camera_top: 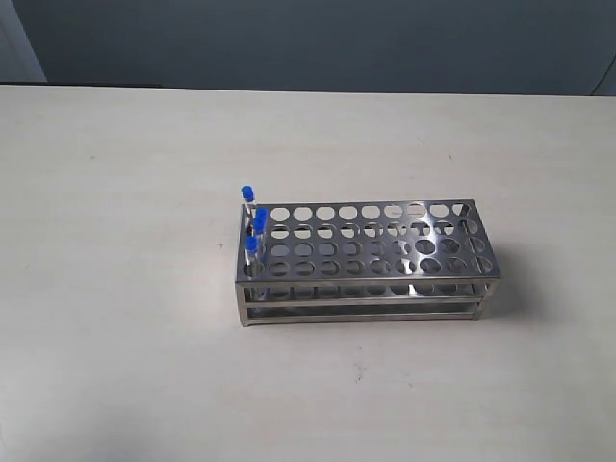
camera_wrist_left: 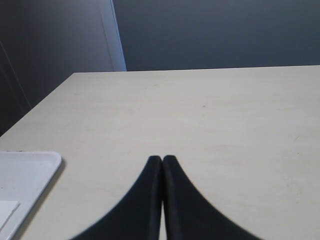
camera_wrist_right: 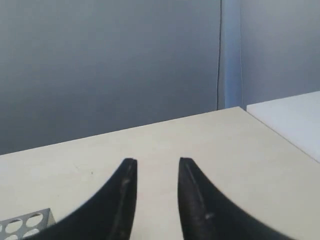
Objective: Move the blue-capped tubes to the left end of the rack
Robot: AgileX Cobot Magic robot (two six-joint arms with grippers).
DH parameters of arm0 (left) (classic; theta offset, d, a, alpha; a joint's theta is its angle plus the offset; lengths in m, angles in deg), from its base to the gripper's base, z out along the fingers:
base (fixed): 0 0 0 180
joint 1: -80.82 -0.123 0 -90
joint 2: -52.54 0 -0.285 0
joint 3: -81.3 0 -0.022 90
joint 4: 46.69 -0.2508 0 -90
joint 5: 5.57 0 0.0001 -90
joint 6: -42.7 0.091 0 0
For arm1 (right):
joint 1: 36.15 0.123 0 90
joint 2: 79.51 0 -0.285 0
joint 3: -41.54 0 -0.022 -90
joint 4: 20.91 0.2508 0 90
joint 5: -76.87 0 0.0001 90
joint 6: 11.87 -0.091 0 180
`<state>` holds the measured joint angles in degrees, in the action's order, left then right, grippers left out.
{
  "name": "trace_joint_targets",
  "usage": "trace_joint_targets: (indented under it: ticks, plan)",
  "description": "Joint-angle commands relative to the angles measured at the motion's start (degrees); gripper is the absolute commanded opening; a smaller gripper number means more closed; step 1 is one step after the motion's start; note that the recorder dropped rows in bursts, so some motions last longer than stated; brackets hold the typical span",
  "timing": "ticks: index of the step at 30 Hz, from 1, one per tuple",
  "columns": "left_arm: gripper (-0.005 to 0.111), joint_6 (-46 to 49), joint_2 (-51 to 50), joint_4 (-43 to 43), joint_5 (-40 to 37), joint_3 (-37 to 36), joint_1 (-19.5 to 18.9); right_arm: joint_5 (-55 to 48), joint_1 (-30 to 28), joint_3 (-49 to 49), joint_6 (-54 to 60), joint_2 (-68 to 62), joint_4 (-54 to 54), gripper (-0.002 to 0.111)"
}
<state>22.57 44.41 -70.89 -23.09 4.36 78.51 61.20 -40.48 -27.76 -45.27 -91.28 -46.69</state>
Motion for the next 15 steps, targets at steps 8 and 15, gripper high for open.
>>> trace_joint_targets:
  ticks: [8,15]
  plan:
    - [0.0,-0.3,0.3,0.1,0.1,-0.1,-0.1,-0.6,-0.3,-4.9,9.7,4.0,7.6,0.029]
    - [0.0,-0.3,0.3,0.1,0.1,-0.1,-0.1,-2.8,-0.3,-7.1,17.9,4.0,12.4,0.029]
